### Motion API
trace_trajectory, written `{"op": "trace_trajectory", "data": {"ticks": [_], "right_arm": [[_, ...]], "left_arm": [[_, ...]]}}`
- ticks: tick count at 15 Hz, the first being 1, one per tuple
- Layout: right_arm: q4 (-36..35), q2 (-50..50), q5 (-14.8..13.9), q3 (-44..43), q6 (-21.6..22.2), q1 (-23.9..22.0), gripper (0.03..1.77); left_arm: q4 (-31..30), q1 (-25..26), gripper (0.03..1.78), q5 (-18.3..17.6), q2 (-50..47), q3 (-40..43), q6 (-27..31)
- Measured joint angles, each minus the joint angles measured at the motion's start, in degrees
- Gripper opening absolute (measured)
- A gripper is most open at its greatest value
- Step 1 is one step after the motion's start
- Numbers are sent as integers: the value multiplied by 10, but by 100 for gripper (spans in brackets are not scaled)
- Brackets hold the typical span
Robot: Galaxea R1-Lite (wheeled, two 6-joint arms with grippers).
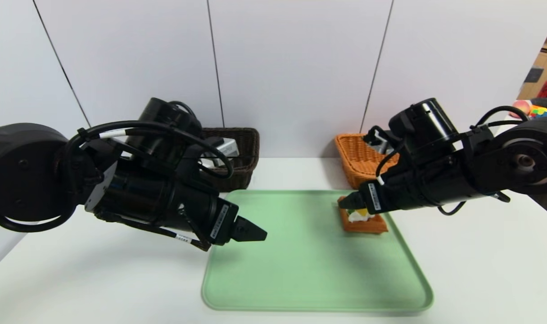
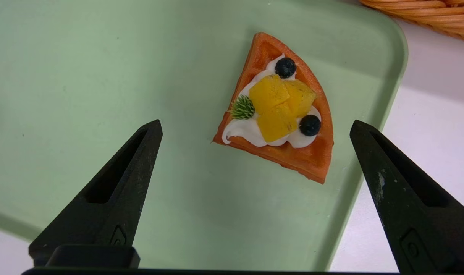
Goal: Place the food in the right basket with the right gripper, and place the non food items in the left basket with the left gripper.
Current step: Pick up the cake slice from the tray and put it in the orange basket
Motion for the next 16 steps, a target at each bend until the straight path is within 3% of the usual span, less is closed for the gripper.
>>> {"op": "trace_trajectory", "data": {"ticks": [4, 16], "right_arm": [[4, 23, -44, -5, 56, 10, 170], [-4, 79, -62, -5, 59, 7, 170]], "left_arm": [[-2, 0, 169, -1, 3, 0, -1], [-10, 1, 169, 1, 11, 7, -2]]}}
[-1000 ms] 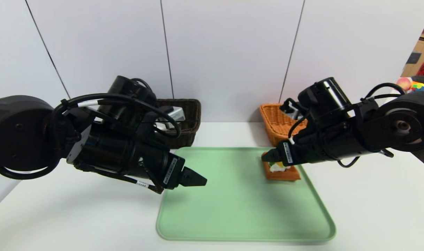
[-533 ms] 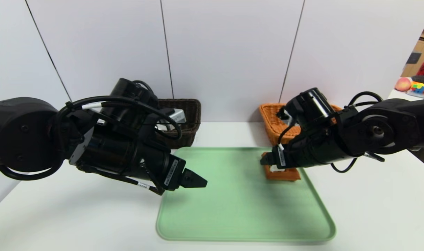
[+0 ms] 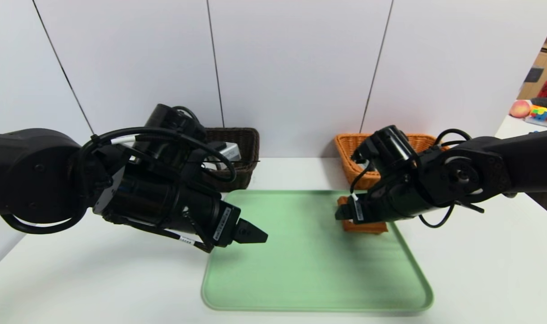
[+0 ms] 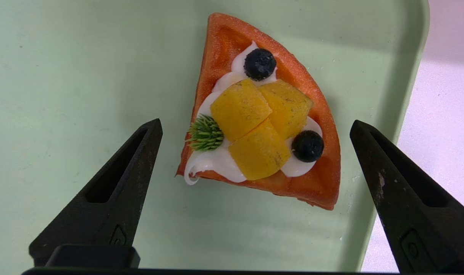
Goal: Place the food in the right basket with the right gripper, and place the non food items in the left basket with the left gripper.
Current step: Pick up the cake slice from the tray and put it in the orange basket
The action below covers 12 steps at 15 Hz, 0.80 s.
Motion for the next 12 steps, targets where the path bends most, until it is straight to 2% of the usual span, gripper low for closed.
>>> {"op": "trace_trajectory", "data": {"ticks": [6, 12], "right_arm": [[0, 12, -1, -2, -3, 1, 170], [1, 17, -25, -2, -4, 8, 170]], "left_arm": [[-23, 1, 169, -1, 3, 14, 0], [-32, 2, 169, -2, 4, 21, 0]]}}
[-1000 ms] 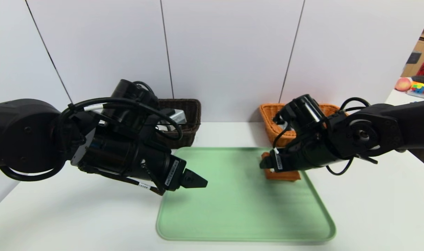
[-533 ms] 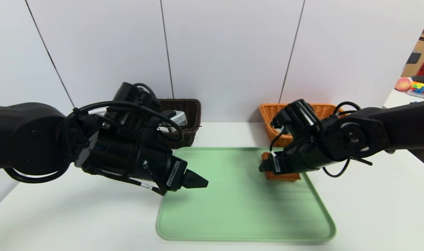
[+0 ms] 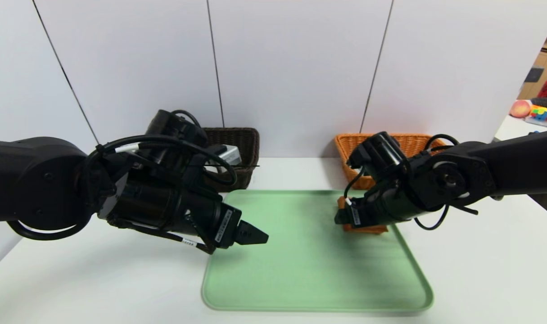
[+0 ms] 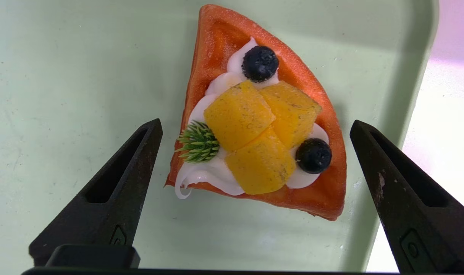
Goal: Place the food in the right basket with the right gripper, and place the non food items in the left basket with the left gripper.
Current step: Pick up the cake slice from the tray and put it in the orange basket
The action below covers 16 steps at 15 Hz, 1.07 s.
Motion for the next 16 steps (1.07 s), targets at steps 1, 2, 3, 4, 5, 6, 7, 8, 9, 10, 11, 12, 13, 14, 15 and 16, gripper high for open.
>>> {"op": "trace_trajectory", "data": {"ticks": [1, 2, 3, 4, 5, 6, 7, 8, 9, 10, 11, 12, 13, 14, 15, 16], "right_arm": [[0, 1, -6, -1, 0, 0, 170], [0, 2, -16, -1, -1, 1, 170], [1, 4, -24, -1, -2, 4, 170], [0, 5, -25, -1, -2, 7, 170], [0, 6, -25, -1, -3, 9, 170], [0, 7, -26, -1, -2, 10, 170], [1, 8, -26, -1, -2, 11, 170], [1, 8, -26, -1, -2, 11, 170], [1, 9, -26, -1, -2, 12, 170], [1, 10, -26, -1, -2, 12, 170], [1, 12, -26, -1, -2, 12, 170], [1, 13, -26, -1, -2, 12, 170], [1, 14, -25, -1, -2, 12, 170], [2, 14, -24, -1, -2, 12, 170], [2, 14, -24, -1, -2, 12, 167], [1, 14, -25, 0, 0, 12, 146]], "left_arm": [[0, 0, 169, 0, 0, 0, 0], [0, 0, 169, 0, 0, 0, 0], [0, -1, 169, -1, 1, 0, 0], [-1, -1, 169, -1, 1, 0, 0], [-6, 0, 169, -1, 3, 0, 0], [-11, 0, 169, -1, 3, 1, 0], [-13, 0, 169, -1, 4, 2, 0], [-13, 0, 169, -2, 5, 2, 0], [-14, 0, 169, -2, 5, 3, 0], [-16, -1, 169, -1, 6, 3, 0], [-17, 0, 169, -1, 7, 3, 0], [-17, 0, 169, -1, 7, 3, 0], [-17, 0, 169, -1, 8, 3, 0], [-18, 0, 169, -2, 8, 3, 0], [-20, 0, 169, -2, 8, 3, 0], [-21, 0, 169, -2, 8, 3, 0]]}}
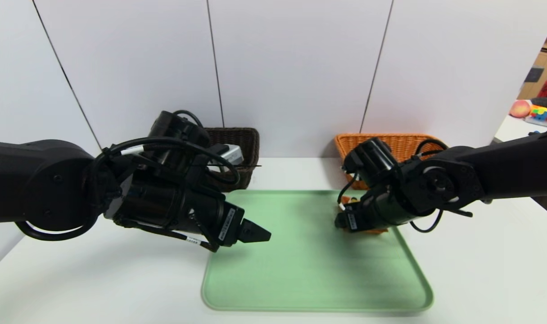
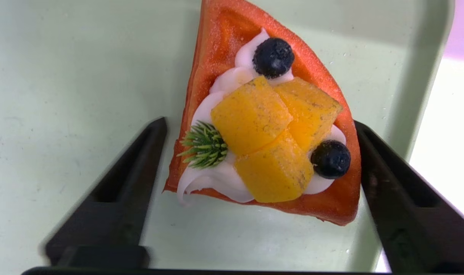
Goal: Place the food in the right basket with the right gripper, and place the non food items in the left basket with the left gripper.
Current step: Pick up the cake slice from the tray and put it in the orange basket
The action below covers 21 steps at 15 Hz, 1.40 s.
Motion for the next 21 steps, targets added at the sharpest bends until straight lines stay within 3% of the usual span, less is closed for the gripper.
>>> {"op": "trace_trajectory", "data": {"ticks": [3, 6, 11, 18, 21], "right_arm": [[0, -1, 0, 0, 1, 0, 113], [0, -3, 0, 0, 1, 0, 101], [5, -39, 6, 2, 3, 0, 94], [11, -165, 17, 1, -3, -2, 91], [-1, -188, 16, -22, -11, -29, 89]], "left_arm": [[0, 0, 169, 0, 0, 0, 0], [0, 0, 169, 0, -1, 0, 0], [0, 0, 169, 0, -7, 0, 1], [0, -1, 169, -1, -15, -1, 1], [0, -1, 169, -1, -17, -1, 2]]}}
